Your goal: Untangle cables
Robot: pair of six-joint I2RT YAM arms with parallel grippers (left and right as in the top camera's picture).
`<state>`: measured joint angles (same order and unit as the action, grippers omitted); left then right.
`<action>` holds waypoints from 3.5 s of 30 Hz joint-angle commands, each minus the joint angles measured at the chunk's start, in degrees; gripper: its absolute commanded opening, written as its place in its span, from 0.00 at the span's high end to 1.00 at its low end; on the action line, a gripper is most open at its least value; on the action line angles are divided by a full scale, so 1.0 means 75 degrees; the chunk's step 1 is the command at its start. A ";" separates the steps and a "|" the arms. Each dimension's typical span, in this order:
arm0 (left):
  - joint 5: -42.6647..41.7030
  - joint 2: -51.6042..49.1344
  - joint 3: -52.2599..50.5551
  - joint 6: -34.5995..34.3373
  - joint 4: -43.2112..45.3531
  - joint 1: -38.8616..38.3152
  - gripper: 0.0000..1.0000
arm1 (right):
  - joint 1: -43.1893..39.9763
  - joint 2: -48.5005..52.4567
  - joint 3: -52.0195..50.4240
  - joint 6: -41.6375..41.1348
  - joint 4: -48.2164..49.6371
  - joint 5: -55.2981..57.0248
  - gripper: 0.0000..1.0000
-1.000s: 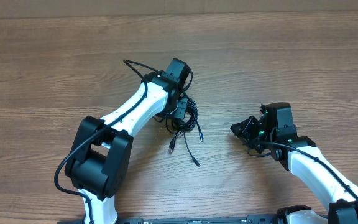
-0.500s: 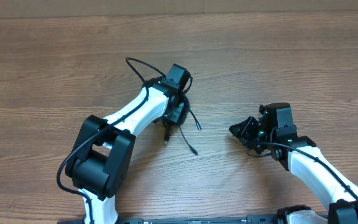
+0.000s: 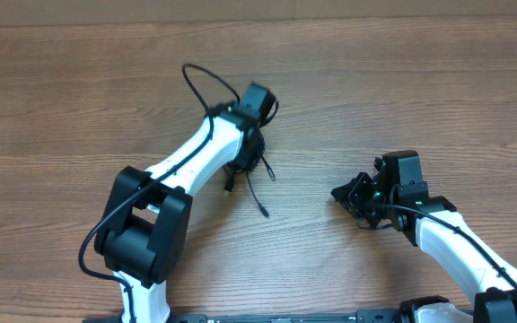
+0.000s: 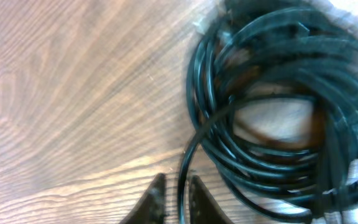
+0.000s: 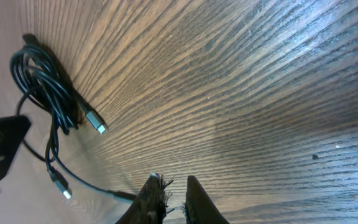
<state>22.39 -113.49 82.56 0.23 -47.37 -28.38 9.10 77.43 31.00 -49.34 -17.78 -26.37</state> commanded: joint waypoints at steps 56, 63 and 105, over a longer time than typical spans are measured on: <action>-0.3614 0.0265 0.0303 -0.1172 -0.0044 -0.0321 0.88 | 0.1309 -0.0003 0.0117 -0.1422 0.0819 0.1801 0.65; -0.4325 0.0245 0.0831 -0.1169 -0.1661 -0.0341 0.61 | 0.1309 -0.0003 0.0117 -0.1422 0.0819 0.1801 0.65; -0.1463 0.0219 0.0530 -0.2005 -0.3532 -0.0216 0.19 | 0.1309 -0.0003 0.0117 -0.1422 0.0816 0.1801 0.64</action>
<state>20.73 -112.55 85.17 -16.56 -73.73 -30.37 18.59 77.43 31.00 -59.81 -11.99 -13.47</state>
